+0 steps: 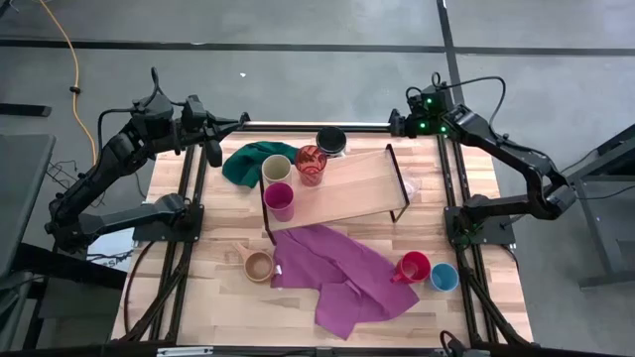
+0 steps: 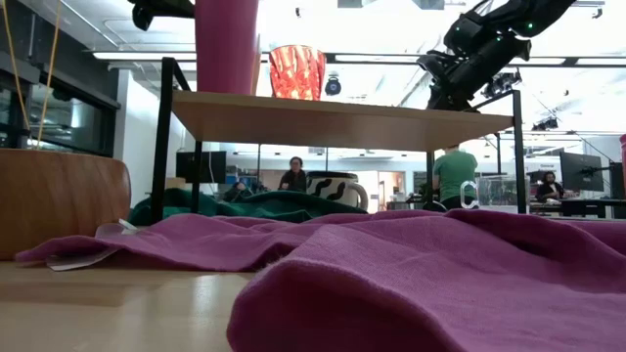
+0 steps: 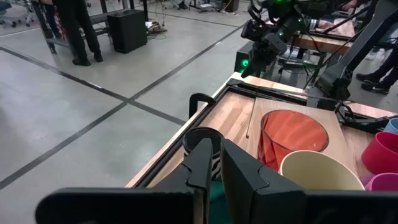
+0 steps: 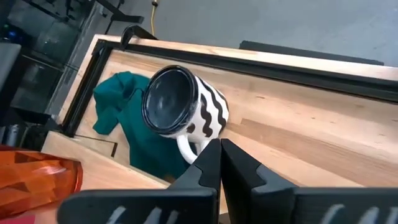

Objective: Stack small to large cups/mugs on shelf
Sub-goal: Adjust the shelf

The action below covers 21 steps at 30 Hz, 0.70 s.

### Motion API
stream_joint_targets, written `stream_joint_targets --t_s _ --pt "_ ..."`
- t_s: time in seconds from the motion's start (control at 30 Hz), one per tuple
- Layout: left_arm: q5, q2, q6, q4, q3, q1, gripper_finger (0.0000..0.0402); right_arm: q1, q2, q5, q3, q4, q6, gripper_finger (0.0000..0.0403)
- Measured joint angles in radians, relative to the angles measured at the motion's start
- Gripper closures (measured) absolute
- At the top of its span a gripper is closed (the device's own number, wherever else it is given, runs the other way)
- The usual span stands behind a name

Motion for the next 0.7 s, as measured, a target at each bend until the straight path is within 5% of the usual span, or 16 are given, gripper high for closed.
stream_joint_targets --t_s 0.7 --pt "0.012 0.000 0.012 -0.003 0.000 0.000 0.0378 0.067 0.000 0.008 0.000 -0.087 0.019 0.0403"
